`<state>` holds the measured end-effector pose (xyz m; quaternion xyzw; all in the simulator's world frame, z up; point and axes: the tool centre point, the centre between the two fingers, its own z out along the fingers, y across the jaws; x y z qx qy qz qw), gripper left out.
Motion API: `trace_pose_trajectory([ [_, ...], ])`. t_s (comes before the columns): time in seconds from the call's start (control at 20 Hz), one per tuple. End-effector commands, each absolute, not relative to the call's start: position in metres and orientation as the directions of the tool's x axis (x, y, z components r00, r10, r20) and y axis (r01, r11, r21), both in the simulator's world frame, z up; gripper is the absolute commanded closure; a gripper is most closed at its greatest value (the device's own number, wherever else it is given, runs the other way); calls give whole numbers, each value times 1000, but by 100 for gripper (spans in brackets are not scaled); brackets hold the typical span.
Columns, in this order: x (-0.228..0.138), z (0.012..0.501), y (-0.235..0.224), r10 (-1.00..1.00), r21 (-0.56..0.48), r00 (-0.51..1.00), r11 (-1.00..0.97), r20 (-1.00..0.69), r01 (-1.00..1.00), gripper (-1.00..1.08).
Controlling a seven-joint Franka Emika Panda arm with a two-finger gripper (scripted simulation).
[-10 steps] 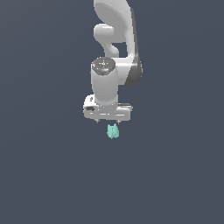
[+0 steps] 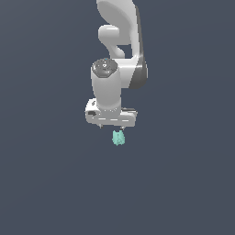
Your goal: Pick up the object and move it to a goal position.
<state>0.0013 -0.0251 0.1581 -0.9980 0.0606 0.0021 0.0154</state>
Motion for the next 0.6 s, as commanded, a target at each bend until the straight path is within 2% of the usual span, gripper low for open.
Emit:
trace_pose_trajectory([
  [0.0,2,160,-26,-132,-34,991,-991,-8,-132,-92],
  [0.55,-1,130,-14,-10,-16,1000,-1000,-3,-10,-92],
])
